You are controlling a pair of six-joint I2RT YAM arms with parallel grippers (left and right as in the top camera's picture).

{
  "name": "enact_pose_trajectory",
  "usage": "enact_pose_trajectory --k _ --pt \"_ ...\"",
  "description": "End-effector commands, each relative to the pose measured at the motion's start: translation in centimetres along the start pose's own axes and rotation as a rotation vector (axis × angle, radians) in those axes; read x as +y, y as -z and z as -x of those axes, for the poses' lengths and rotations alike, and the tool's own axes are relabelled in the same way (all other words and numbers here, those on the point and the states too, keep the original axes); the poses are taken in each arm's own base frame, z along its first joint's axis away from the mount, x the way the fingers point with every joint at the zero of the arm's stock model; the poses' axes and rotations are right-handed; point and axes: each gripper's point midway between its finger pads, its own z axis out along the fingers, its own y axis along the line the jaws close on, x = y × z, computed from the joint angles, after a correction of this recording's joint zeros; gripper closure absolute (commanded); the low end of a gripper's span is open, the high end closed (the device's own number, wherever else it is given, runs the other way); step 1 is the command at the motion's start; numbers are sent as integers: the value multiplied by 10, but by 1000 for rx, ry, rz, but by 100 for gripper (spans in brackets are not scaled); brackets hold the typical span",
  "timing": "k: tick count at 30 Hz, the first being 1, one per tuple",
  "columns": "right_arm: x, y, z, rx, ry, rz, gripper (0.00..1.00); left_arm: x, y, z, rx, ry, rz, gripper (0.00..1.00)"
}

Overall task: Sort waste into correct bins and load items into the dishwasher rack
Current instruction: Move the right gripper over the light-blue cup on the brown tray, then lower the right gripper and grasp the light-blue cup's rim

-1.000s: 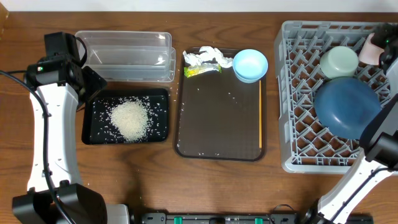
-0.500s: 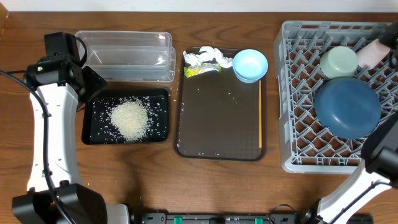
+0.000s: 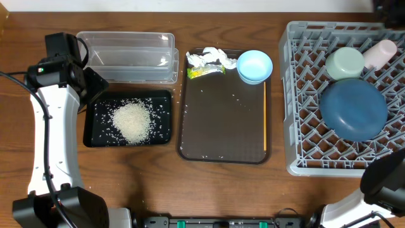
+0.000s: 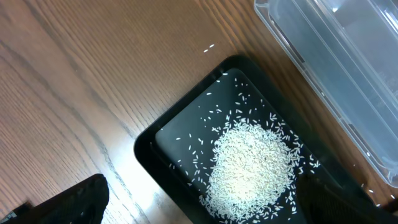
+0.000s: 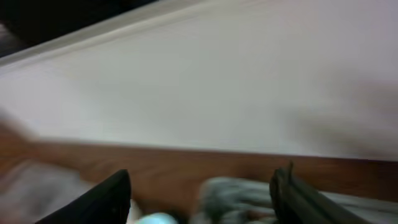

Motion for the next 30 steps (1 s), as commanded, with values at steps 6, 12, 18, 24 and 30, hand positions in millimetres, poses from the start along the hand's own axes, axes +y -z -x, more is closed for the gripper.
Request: enact_pose_trajectory --k 6,12,18,24,30 --pt "90 -65 -101 345 184 15 9 1 3 7 -20 15 6 3" --pt "146 -93 -166 526 310 -43 1 1 4 7 -21 15 6 3" --pt "178 -123 -224 638 410 -60 1 1 4 7 -20 15 6 3" --pt "173 -143 -290 785 436 -145 16 1 3 7 -20 15 6 3" --pt "153 -142 -337 922 415 -214 32 1 3 7 -20 15 6 2"
